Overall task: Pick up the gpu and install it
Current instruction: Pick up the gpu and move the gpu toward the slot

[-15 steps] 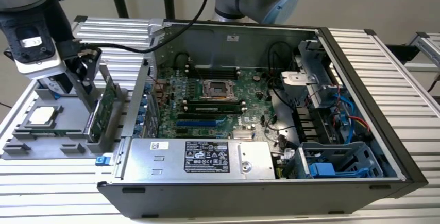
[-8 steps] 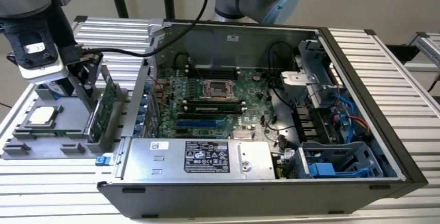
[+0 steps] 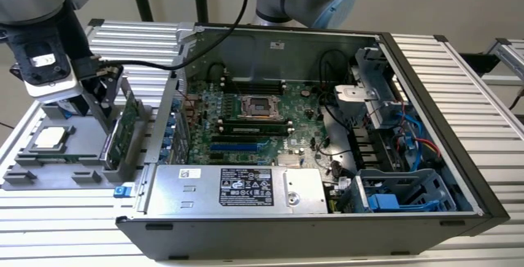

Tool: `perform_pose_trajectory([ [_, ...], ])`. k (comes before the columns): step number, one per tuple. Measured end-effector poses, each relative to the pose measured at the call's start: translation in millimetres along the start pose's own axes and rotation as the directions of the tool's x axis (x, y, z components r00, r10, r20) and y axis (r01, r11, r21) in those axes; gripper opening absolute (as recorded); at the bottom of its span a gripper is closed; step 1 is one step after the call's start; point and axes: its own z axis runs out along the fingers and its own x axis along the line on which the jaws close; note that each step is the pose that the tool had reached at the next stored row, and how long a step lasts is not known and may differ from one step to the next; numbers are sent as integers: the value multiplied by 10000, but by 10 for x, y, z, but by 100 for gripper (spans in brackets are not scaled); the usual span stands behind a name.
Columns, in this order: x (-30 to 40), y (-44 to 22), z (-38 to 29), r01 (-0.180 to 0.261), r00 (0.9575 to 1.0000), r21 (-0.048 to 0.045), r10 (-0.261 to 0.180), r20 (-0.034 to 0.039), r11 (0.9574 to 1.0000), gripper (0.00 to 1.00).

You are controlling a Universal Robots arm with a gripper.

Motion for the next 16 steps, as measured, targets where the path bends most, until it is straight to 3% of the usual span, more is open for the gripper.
perform_pose_trajectory([
  [8, 0, -1, 23, 0, 10000, -2, 0, 2, 10000, 100],
  [16, -1, -5, 95, 0, 10000, -2, 0, 2, 10000, 100],
])
